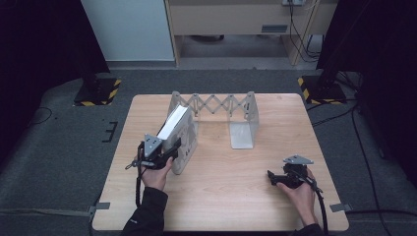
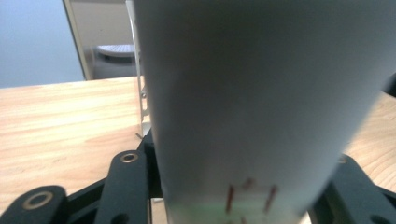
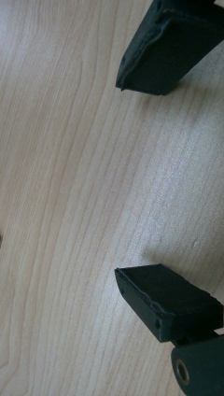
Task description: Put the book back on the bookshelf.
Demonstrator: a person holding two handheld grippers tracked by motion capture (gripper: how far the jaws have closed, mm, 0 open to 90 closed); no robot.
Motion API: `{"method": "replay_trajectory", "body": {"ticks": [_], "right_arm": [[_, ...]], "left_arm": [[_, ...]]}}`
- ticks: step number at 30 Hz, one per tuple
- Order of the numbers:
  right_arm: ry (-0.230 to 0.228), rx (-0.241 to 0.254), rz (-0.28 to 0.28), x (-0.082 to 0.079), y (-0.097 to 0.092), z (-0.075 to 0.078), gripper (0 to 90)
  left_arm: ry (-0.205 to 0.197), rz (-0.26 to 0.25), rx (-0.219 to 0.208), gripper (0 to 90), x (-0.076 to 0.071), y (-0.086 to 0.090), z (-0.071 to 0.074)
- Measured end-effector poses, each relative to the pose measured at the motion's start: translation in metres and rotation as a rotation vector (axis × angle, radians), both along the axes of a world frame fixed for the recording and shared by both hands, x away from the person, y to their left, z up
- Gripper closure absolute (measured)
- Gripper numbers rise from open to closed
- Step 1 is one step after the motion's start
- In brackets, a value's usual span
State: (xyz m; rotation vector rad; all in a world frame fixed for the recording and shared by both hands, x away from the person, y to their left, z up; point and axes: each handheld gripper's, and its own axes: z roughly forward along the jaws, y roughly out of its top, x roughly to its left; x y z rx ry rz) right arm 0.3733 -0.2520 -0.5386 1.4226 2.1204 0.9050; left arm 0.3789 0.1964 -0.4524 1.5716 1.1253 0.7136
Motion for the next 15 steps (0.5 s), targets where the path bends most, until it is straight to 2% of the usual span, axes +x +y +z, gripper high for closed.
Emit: {"method": "replay_trajectory", "body": {"ticks": [3, 5, 8, 15], "right_arm": [[-0.001, -0.001, 0.001, 0.0001, -0.0001, 0.0, 8.9], [-0.001, -0.001, 0.001, 0.0001, -0.0001, 0.0, 8.8], [-0.001, 0.0, 0.001, 0.0001, -0.0001, 0.0, 8.8], [-0.001, 0.0, 0.001, 0.0001, -0.0001, 0.0, 8.8]], "left_arm": [[-0.006, -0.005, -0.01, 46.5, 0.0065, -0.0042, -0.0021], [-0.009, 0.008, 0.013, 47.9, 0.0082, -0.0073, -0.0019], [-0.006, 0.02, 0.013, 49.5, 0.0086, -0.0083, -0.0016], [0.009, 0.066, -0.031, 50.5, 0.0112, -0.0086, 0.0021]]}}
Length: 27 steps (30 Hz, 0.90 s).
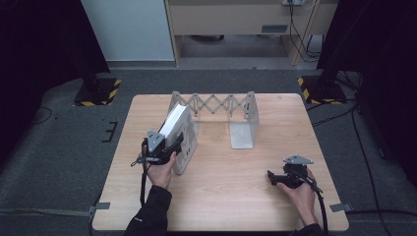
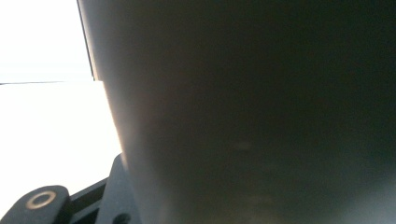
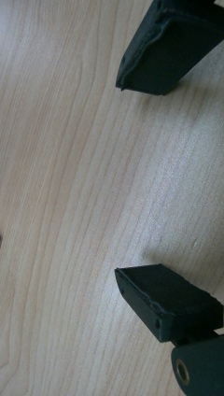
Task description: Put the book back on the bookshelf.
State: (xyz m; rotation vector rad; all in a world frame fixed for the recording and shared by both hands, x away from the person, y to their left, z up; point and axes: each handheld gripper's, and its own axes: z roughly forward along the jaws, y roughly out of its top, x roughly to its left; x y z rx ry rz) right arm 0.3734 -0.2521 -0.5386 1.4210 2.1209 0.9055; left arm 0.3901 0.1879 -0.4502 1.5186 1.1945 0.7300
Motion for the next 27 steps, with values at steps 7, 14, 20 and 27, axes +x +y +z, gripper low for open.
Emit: {"method": "replay_trajectory", "body": {"ticks": [7, 14, 20, 27], "right_arm": [[0.0, 0.0, 0.0, 0.0, 0.0, 0.0, 8.8], [0.0, 0.0, 0.0, 0.0, 0.0, 0.0, 8.8], [0.0, 0.0, 0.0, 0.0, 0.0, 0.0, 8.8], [0.0, 0.0, 0.0, 0.0, 0.0, 0.0, 8.8]], "left_arm": [[0.009, 0.006, -0.042, 51.1, 0.006, 0.006, 0.007], [-0.02, 0.007, 0.034, 51.5, 0.02, -0.003, 0.016], [-0.034, 0.013, 0.0, 51.4, 0.03, -0.007, 0.01], [-0.056, 0.006, 0.027, 51.3, 0.032, -0.011, 0.005]]}}
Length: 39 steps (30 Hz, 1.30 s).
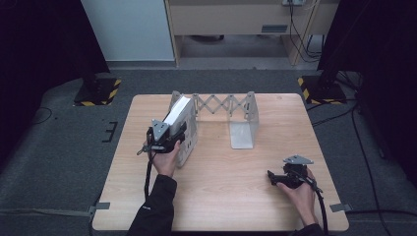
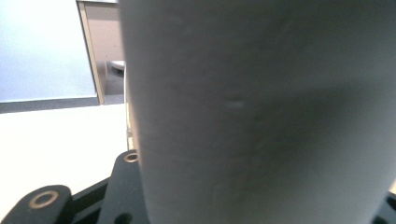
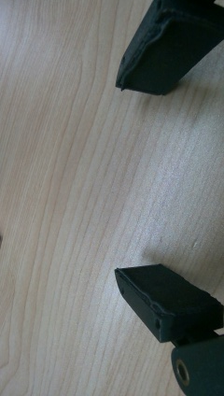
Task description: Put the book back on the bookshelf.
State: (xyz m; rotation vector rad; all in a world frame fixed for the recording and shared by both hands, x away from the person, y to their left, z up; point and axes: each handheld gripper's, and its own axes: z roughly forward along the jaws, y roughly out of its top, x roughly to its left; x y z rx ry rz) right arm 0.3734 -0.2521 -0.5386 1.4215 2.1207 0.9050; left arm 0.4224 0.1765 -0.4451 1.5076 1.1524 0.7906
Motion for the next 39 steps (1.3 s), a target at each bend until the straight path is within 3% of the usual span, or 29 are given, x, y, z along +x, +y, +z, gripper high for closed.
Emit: {"method": "replay_trajectory", "body": {"ticks": [16, 25, 30, 32, 34, 36, 38, 39], "right_arm": [[0.0, 0.0, 0.0, 0.0, 0.0, 0.0, 8.8], [0.0, 0.0, 0.0, 0.0, 0.0, 0.0, 8.7], [0.0, 0.0, 0.0, 0.0, 0.0, 0.0, 8.7], [0.0, 0.0, 0.0, 0.0, 0.0, 0.0, 8.8], [0.0, 0.0, 0.0, 0.0, 0.0, 0.0, 8.7], [0.0, 0.0, 0.0, 0.0, 0.0, 0.0, 8.8], [0.0, 0.0, 0.0, 0.0, 0.0, 0.0, 8.7], [0.0, 0.001, 0.0, 0.0, 0.0, 0.0, 8.7]], "left_arm": [[-0.022, 0.006, -0.023, 50.9, -0.01, 0.007, -0.013], [-0.041, 0.052, -0.011, 51.1, -0.001, -0.001, -0.013], [-0.04, 0.029, -0.013, 50.4, 0.001, -0.001, -0.014], [-0.035, 0.012, -0.013, 49.5, -0.001, 0.0, -0.015], [0.006, -0.011, -0.002, 46.3, -0.005, 0.001, -0.016], [0.022, -0.012, 0.021, 45.4, -0.008, 0.002, -0.018], [0.044, -0.02, -0.001, 44.5, -0.013, 0.005, -0.021], [0.062, -0.023, 0.01, 43.9, -0.014, 0.006, -0.022]]}}
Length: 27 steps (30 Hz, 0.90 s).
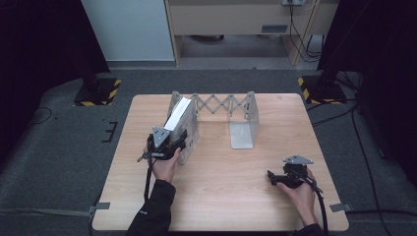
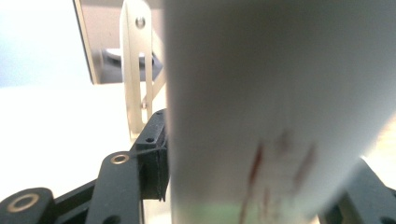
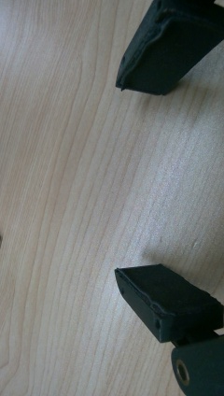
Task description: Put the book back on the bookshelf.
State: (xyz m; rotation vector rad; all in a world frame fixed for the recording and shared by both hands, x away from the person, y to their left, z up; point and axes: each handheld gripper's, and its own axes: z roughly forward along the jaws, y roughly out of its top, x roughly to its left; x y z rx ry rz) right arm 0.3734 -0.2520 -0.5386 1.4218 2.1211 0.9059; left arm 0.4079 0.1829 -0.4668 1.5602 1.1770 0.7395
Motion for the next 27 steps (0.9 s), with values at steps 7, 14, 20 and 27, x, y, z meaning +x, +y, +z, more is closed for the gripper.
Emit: {"method": "replay_trajectory", "body": {"ticks": [7, 14, 20, 27], "right_arm": [[0.0, -0.001, -0.001, 0.0, 0.0, 0.0, 8.7], [0.0, -0.002, 0.0, 0.0, 0.0, 0.0, 8.7], [0.0, -0.001, 0.001, 0.0, 0.0, 0.0, 8.7], [0.0, -0.001, 0.0, 0.0, 0.0, 0.0, 8.7]], "left_arm": [[0.019, -0.023, 0.043, 46.0, -0.018, 0.002, -0.014], [0.004, 0.01, 0.065, 51.5, -0.02, 0.0, -0.016], [0.012, 0.023, 0.081, 52.0, -0.015, -0.003, -0.012], [0.0, 0.059, 0.073, 51.9, -0.004, -0.008, -0.014]]}}
